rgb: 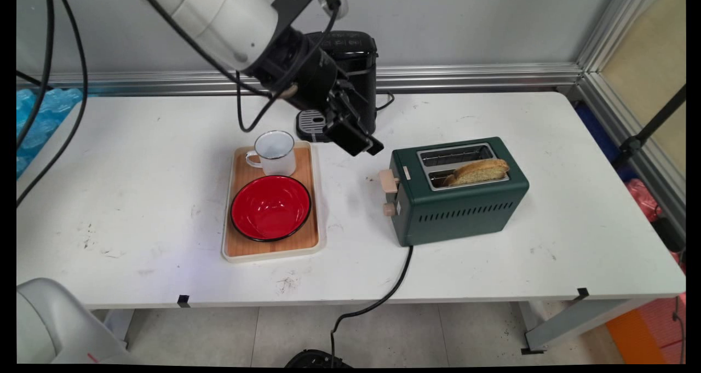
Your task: Press the toaster switch
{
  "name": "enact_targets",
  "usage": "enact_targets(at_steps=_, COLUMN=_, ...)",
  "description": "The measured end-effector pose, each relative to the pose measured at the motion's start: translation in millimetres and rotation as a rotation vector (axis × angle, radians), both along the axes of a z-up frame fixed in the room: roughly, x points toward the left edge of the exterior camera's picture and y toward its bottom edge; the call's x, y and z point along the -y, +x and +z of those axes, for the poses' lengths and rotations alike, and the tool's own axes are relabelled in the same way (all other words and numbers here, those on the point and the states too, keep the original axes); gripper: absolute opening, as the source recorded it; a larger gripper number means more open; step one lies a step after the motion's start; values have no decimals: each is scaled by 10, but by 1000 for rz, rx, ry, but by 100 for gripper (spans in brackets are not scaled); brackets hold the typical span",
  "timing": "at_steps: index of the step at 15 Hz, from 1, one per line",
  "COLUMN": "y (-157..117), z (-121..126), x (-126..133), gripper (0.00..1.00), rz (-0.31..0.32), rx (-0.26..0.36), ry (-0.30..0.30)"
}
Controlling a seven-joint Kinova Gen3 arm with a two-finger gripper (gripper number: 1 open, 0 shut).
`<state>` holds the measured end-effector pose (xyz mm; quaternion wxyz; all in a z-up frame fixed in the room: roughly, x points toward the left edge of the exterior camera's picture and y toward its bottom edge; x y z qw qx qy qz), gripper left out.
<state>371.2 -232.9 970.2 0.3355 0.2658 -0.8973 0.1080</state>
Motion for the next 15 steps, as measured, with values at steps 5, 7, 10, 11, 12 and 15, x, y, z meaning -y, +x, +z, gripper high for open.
enact_targets(at_steps=5, y=-33, z=-249, x=27, gripper=0, rz=7, rx=9, ry=-19)
enact_targets(at_steps=7, y=-65, z=-344, x=46, gripper=0, rz=7, rx=11, ry=-20)
enact_targets(at_steps=10, y=-104, z=-468, x=69, gripper=0, rz=7, rx=17, ry=-14)
enact_targets(at_steps=11, y=-117, z=-511, x=80, gripper=0, rz=7, rx=20, ry=-12)
enact_targets(at_steps=12, y=-131, z=-553, x=90, gripper=0, rz=7, rx=23, ry=-10)
enact_targets(at_steps=15, y=-174, z=-667, x=117, gripper=0, rz=1, rx=33, ry=-2)
